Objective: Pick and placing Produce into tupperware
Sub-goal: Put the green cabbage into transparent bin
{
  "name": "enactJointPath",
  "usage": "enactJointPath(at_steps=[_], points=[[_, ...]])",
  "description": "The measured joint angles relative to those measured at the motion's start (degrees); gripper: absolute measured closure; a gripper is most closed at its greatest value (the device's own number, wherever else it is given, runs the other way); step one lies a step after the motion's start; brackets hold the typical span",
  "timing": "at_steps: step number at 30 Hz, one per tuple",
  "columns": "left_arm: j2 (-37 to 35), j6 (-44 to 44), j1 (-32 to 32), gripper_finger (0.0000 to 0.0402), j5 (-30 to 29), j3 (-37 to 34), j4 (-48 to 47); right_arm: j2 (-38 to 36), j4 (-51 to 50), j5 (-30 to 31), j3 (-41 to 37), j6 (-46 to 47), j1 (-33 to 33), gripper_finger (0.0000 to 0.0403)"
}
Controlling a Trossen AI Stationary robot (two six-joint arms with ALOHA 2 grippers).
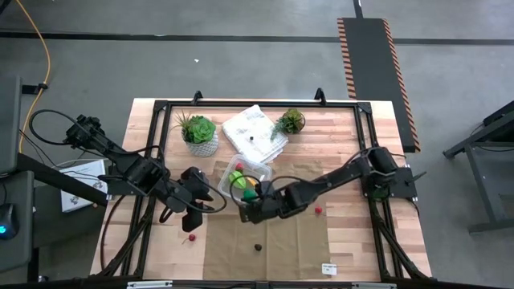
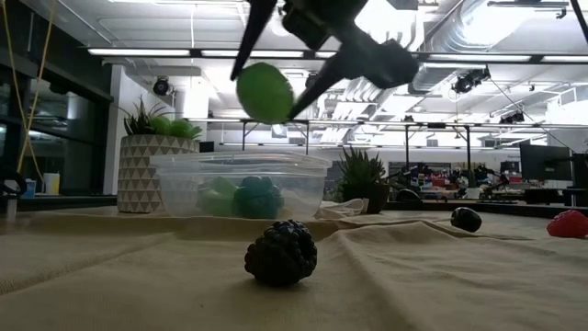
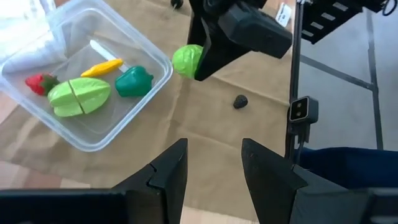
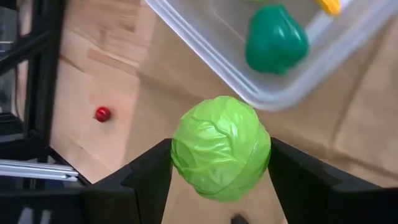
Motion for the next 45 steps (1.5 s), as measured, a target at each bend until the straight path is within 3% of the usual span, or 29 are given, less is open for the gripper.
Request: enactJointPath(at_steps=[19,27,38,45], points=[[0.0,-0.1,0.0,0.0261,0.0,0.0,-0.6,0.0,5.8,-3.8,0.0,-13.6,-8.1,0.0174],[0.0,-0.5,0.0,0.0261,-0.1,0.0,-0.6,-0.4,7.5,-9.8,0.0,-20.7,-11.7,0.0174],[-0.1,-6.8,0.0,0.0261,-3.4,0.0,-1.3,-5.4,2.7,-14.6,0.0,-34.5,-17.7,0.0174],[-0.1,-13.7,0.0,0.0261,-5.7,0.0,-1.8,-7.9,0.7,-21.2,0.0,-45.5,-22.1,0.0174]])
